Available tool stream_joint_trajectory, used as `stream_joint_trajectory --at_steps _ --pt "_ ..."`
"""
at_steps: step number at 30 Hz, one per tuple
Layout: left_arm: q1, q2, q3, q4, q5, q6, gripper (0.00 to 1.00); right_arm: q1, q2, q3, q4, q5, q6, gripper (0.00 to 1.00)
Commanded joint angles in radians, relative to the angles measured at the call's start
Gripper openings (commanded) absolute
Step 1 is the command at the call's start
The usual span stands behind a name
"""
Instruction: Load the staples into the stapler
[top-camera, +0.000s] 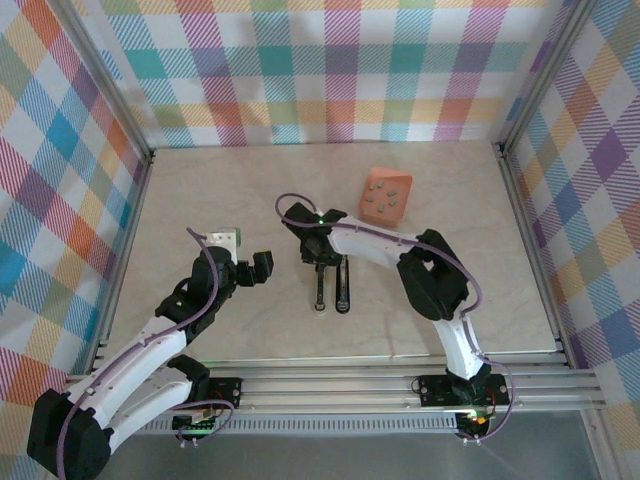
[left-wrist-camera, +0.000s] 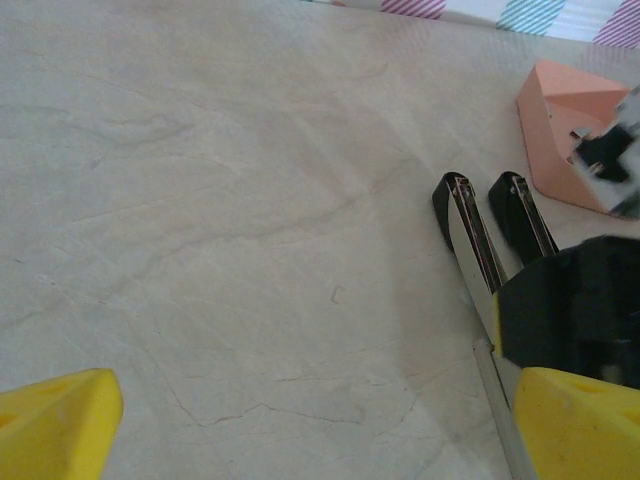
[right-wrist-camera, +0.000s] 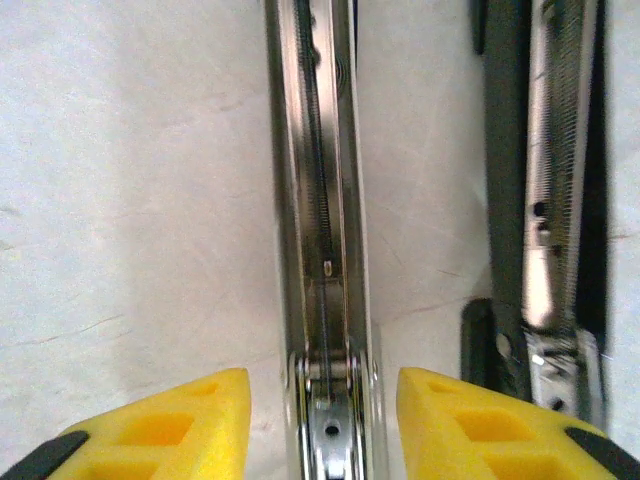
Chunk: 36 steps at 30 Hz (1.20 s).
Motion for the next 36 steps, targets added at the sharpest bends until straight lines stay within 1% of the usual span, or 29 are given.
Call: stream_joint_trajectory --at_steps 1,5,9,11,15,18,22,24,30,33,36 --pt "0.005 -0.018 0.028 -0.017 0.009 -0.001 1.0 -0.006 -0.113 -0.005 -0.056 0.04 -0.034 0.43" --pt "0.005 -0.014 0.039 -0.025 0.015 0.002 1.0 -0.061 -0.196 -0.025 -0.103 0.027 -0.047 0.45" --pt "0.005 0.008 0.055 -0.026 0.028 0.006 1.0 -0.179 -0.257 -0.051 -0.116 -0.054 -0.08 0.45" --pt "0.005 0.029 0.058 -0.001 0.061 0.016 1.0 -0.247 -0.271 -0.06 -0.117 -0.108 -0.102 0.45" --pt "0.006 0.109 0.076 0.095 0.139 0.026 1.0 -0.396 -0.264 -0.064 -0.118 -0.196 -0.166 0.45" --pt "0.005 0.207 0.135 0.098 0.15 0.031 1.0 -0.496 -0.233 -0.063 -0.104 -0.262 -0.212 0.45" --pt "0.005 0.308 0.186 0.122 0.161 0.052 1.0 -0.592 -0.159 -0.033 -0.103 -0.303 -0.256 0.46" --pt "0.005 0.352 0.209 0.139 0.159 0.053 1.0 -0.63 -0.112 -0.004 -0.102 -0.343 -0.266 0.46" --pt "0.005 0.508 0.283 0.174 0.17 0.037 0.99 -0.679 -0.002 0.059 -0.067 -0.429 -0.282 0.45" --pt "0.005 0.589 0.34 0.157 0.194 0.035 0.97 -0.698 0.058 0.1 -0.059 -0.457 -0.288 0.45" --pt "0.005 0.637 0.372 0.156 0.21 0.032 0.96 -0.713 0.107 0.138 -0.068 -0.465 -0.298 0.43"
